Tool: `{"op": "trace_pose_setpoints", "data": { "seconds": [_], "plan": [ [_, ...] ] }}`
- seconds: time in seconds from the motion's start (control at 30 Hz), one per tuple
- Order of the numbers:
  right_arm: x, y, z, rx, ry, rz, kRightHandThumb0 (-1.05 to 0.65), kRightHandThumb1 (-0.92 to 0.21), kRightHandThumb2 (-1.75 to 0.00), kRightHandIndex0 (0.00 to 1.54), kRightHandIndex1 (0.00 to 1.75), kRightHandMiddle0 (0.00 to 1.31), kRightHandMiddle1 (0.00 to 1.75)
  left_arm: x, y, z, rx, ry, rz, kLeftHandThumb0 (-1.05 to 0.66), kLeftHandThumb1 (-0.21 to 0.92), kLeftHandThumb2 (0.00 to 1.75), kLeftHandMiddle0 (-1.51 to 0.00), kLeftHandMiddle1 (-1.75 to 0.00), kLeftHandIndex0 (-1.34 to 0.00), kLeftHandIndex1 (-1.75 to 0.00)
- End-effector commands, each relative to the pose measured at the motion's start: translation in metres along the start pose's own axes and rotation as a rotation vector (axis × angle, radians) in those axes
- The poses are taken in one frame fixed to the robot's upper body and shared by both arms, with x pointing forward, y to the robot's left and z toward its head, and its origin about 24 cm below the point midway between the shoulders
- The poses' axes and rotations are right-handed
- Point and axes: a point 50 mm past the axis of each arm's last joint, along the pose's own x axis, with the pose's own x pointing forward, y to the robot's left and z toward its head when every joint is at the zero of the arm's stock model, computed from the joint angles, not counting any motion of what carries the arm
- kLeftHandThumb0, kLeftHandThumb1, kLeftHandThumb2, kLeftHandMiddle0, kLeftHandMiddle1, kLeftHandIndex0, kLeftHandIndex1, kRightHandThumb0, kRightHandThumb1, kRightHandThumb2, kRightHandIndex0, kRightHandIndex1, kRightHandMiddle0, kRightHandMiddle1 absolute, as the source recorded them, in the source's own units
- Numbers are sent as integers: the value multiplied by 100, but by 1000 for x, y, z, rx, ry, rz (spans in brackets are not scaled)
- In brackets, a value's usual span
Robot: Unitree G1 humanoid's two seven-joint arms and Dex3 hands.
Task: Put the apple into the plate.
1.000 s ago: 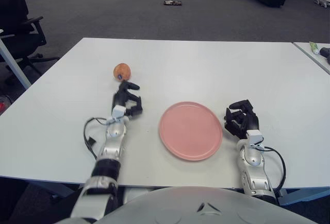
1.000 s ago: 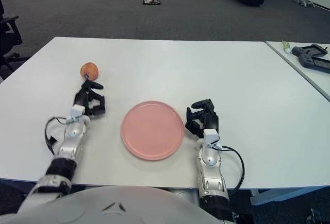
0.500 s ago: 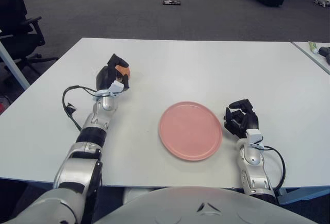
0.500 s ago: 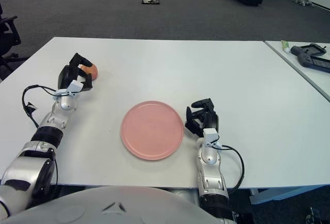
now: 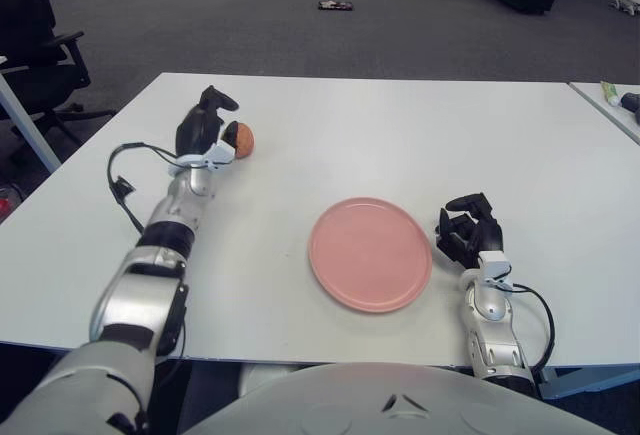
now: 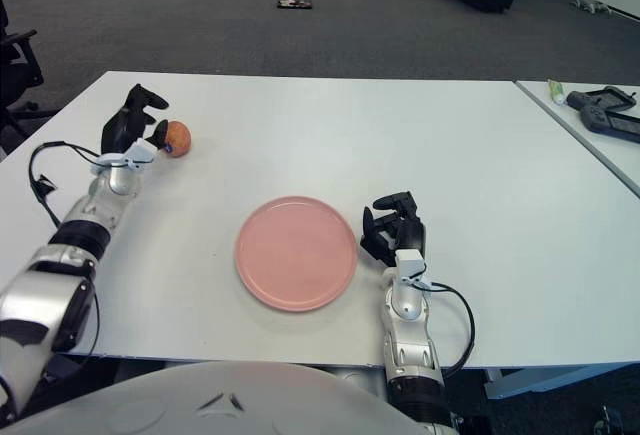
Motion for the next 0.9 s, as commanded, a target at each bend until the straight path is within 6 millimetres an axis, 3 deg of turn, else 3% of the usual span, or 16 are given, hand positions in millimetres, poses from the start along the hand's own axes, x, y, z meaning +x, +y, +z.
{"op": "trace_pose_setpoints", "data": {
  "seconds": [0.0,0.43,0.63,0.87],
  "plan": [
    [2,0,-2,2,11,-13,-39,-65,-90,64,152,36,175,13,5,8,48,-12,-2,-79,92,67,-1,-76,0,-94],
    [4,0,-2,0,9,-15,-39,-64,-91,65,152,37,175,25,1,14,162,18,-112,-91,90,38,0,-11,0,-37],
    [4,0,-2,0,8,-19,-39,-63,-92,65,153,37,175,29,-3,16,235,33,-195,-96,90,34,0,-1,0,-13],
    [4,-1,-2,5,10,-28,-39,-63,-93,65,151,38,175,33,-6,20,345,29,-271,-101,92,30,0,0,0,-1]
  ]
}}
